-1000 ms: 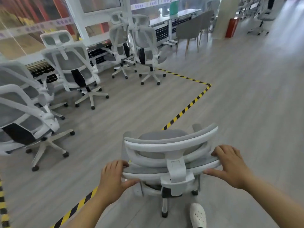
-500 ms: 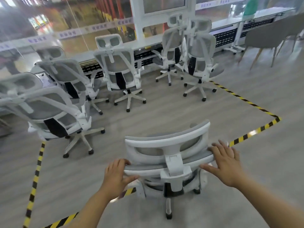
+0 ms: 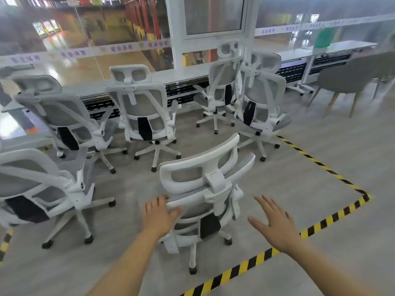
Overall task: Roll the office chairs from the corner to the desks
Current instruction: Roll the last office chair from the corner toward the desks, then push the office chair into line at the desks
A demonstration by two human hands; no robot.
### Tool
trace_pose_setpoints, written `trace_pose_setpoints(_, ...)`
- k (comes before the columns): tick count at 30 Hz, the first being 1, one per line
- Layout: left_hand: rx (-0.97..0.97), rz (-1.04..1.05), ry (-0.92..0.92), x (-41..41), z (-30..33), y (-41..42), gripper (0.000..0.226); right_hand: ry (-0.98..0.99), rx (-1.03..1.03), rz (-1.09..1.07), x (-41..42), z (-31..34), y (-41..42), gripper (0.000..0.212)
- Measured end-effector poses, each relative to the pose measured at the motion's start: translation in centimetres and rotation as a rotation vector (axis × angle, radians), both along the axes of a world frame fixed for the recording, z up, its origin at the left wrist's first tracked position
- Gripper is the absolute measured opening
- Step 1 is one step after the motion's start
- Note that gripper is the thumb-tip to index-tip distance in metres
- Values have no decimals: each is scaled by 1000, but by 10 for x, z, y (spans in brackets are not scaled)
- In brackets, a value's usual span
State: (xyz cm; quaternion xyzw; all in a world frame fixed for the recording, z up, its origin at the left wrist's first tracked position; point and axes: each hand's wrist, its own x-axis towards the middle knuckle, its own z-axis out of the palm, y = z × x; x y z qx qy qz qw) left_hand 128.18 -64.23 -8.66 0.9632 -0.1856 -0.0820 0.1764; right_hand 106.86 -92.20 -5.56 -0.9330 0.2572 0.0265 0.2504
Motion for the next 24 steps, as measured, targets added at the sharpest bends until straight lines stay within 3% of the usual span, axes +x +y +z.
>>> trace_pose_setpoints(9,-51,15,22,85,5,-171,84,-14,85,-90,73,-15,-145,72)
trace_pose_setpoints(24,-140,-320,262,185,37,-476,79,-125,193,-225,208,-8,-441,64)
